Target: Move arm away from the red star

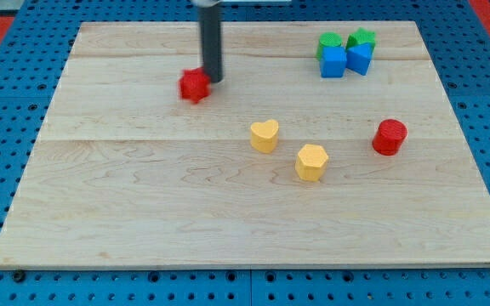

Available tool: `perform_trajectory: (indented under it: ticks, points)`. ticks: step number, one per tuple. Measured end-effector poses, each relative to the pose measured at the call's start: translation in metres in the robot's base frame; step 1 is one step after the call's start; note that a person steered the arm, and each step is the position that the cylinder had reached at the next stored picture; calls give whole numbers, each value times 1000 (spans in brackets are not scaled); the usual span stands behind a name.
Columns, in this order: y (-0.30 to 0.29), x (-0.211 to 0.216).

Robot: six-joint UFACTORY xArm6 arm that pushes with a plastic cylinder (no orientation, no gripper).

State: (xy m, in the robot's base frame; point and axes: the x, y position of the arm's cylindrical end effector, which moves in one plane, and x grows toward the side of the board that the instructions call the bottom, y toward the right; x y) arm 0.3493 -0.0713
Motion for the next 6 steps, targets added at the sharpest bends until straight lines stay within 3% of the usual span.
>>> perform_trajectory:
  ticks: [1, 2, 3, 4, 5, 6]
  points:
    - [-11, -18]
    - [-91, -27]
    - [-62, 14]
    - [-15, 7]
    - [-39, -14]
    - [3, -76]
